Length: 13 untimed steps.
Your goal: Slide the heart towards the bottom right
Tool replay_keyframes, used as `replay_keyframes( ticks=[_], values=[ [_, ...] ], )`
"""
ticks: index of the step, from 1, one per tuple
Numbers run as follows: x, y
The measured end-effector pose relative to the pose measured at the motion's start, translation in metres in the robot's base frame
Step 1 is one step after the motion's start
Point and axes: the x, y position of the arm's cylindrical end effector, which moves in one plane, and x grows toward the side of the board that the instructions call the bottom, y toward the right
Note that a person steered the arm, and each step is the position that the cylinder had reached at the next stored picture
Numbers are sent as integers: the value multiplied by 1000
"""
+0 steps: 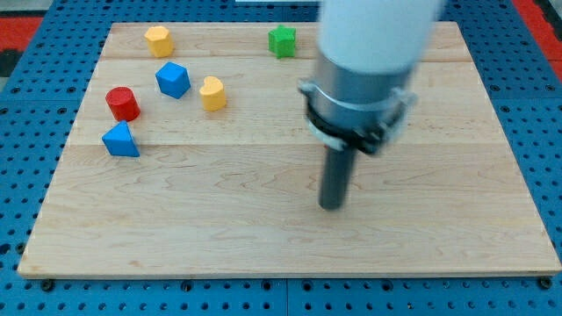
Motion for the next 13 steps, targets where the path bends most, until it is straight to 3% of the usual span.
replay_keyframes(
  ticks=[1, 2, 3, 4, 5, 6, 9, 10, 12, 13],
  values=[
    [-51, -17],
    [-78, 41],
    [-101, 138],
    [-60, 102],
    [-82, 23],
    [-113, -5],
    [-119, -12],
    [-168, -10],
    [-171, -81],
    [-191, -83]
  ],
)
